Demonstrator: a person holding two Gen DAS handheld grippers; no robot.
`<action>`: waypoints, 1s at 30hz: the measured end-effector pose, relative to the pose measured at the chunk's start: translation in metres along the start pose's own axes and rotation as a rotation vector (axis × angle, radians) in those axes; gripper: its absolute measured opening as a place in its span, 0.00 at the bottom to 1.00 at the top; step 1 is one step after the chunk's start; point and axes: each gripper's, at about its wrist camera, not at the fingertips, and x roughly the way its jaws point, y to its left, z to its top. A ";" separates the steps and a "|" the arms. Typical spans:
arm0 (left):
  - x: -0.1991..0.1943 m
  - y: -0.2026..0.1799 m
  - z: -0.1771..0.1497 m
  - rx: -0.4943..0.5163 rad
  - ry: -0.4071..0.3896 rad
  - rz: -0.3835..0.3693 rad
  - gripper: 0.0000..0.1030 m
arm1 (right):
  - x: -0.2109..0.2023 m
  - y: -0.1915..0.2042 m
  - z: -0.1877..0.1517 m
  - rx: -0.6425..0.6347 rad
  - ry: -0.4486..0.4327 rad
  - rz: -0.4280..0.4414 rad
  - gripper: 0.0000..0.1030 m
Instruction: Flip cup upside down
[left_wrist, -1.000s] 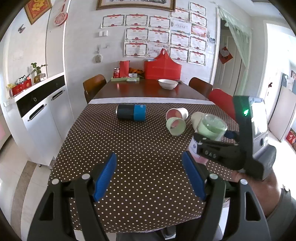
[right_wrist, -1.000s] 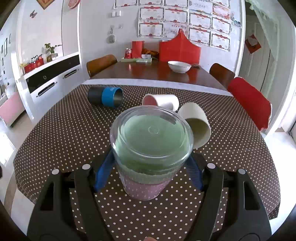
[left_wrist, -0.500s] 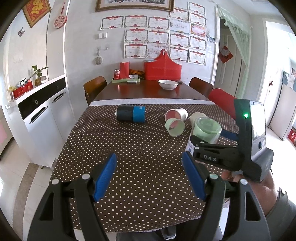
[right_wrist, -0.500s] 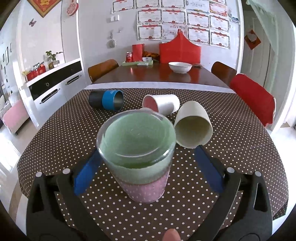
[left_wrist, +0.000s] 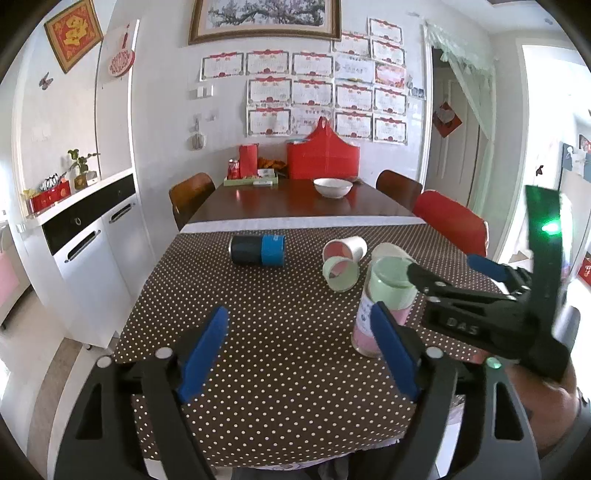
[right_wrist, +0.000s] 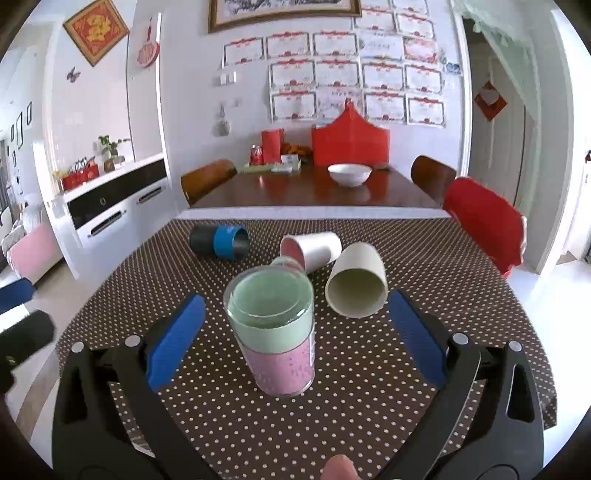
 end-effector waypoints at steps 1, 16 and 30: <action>-0.003 -0.002 0.001 -0.001 -0.012 0.009 0.81 | -0.007 -0.001 0.001 0.006 -0.012 0.000 0.95; -0.038 -0.020 0.010 0.020 -0.090 0.019 0.96 | -0.101 -0.008 0.004 0.063 -0.092 -0.073 0.95; -0.079 -0.024 0.013 0.019 -0.174 0.077 0.96 | -0.145 0.011 -0.005 0.023 -0.172 -0.127 0.95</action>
